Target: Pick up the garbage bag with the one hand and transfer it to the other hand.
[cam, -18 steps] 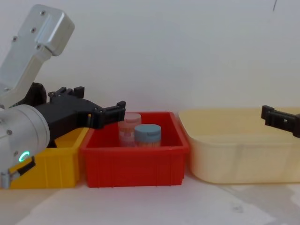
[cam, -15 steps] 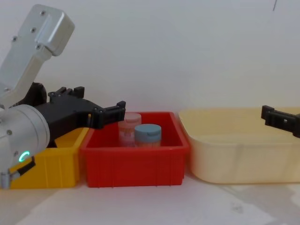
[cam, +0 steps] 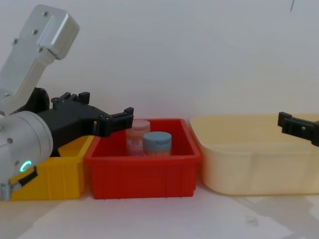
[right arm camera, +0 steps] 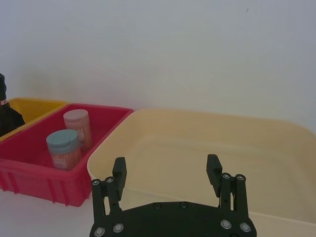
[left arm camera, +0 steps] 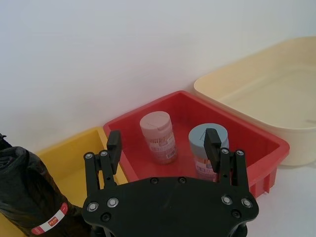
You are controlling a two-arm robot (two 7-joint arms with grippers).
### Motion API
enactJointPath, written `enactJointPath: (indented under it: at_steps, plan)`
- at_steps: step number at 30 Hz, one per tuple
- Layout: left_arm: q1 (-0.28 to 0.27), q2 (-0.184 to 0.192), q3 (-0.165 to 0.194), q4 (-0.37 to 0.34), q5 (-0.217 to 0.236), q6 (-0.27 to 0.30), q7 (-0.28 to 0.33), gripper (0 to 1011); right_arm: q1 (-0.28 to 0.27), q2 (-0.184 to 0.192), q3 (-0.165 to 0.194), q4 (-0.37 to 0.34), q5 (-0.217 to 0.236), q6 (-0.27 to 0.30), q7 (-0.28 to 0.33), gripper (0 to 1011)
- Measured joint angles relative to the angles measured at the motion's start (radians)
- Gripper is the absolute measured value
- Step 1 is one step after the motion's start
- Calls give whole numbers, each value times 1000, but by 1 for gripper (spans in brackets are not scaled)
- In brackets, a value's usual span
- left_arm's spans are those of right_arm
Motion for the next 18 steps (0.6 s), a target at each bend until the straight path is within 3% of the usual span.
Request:
enactJointPath:
  at_steps: [18]
  plan:
    - [0,0,0,0,0,0,0,1001,0,0,0,0,0,0,0,1000]
